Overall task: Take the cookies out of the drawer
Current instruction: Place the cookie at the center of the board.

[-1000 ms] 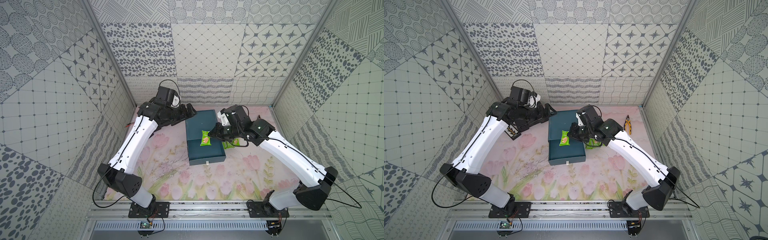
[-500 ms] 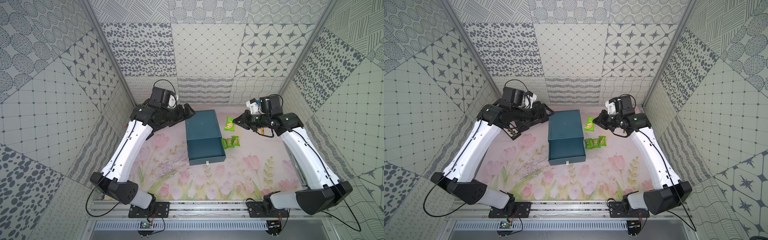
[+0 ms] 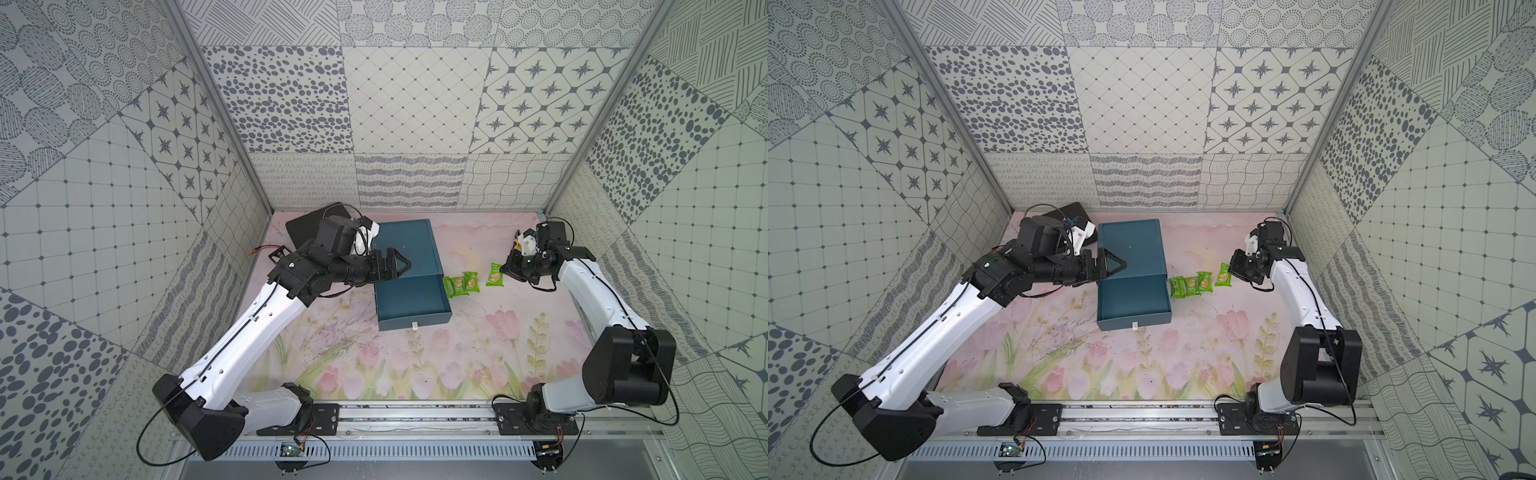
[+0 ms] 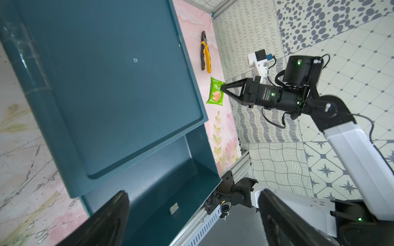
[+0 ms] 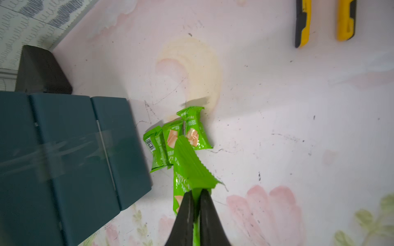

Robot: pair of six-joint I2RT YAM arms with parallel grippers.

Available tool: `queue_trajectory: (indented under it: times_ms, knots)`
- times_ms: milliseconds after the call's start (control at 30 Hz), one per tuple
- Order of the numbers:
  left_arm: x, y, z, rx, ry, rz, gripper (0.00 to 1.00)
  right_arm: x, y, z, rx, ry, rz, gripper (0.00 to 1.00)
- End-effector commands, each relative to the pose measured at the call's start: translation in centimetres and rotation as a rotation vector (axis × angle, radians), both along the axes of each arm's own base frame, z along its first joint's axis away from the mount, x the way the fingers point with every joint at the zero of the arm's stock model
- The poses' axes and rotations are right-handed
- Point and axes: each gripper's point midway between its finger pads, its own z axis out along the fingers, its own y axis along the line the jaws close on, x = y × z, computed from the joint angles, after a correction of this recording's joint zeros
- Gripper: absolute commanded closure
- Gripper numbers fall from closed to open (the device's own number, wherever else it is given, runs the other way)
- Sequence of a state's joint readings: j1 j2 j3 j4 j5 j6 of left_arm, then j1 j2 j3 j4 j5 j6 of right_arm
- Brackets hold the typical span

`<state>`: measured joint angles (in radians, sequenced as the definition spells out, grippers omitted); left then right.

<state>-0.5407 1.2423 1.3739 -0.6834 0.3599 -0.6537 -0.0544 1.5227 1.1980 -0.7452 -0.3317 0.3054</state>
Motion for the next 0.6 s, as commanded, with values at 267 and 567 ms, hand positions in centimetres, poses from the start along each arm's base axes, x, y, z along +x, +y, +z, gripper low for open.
queue_trajectory:
  times_ms: [267,567]
  knots:
    - [1.3,-2.4,1.9,-0.054,-0.178,-0.037,0.01,3.7,-2.4,-5.2,-0.17,0.009,0.067,1.0]
    - [1.3,-1.9,0.4,-0.017,-0.163,-0.025,0.01,5.4,-2.3,-7.9,-0.175,0.055,0.114,1.0]
